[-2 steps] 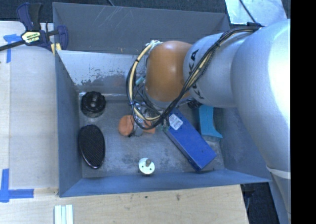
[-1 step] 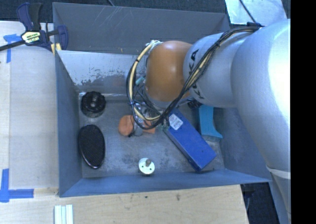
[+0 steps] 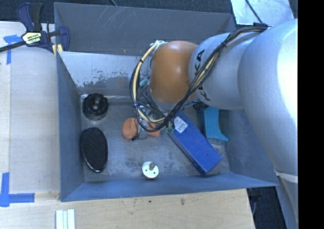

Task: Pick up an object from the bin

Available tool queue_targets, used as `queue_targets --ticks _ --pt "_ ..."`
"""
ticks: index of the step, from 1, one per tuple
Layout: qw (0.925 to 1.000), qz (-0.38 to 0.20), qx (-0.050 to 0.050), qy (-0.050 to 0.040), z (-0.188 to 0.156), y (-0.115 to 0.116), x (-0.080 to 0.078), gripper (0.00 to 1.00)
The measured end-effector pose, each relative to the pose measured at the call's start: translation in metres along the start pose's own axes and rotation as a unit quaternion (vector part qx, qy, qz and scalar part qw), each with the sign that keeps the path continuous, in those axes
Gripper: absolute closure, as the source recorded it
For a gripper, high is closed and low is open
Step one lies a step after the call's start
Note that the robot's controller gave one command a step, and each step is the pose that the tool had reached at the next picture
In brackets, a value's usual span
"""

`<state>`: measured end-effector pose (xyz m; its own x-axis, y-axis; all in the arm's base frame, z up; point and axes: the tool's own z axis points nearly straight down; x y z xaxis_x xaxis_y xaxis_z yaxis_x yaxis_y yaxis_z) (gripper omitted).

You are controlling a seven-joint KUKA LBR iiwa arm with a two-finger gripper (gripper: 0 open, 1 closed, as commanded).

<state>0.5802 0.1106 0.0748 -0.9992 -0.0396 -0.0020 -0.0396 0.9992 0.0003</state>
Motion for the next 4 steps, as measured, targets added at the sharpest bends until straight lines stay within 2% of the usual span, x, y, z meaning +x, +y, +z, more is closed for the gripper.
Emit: queue_targets --ticks 4 --pt "1.0000 0.001 0.000 -0.0014 -0.040 0.000 -0.001 1.00"
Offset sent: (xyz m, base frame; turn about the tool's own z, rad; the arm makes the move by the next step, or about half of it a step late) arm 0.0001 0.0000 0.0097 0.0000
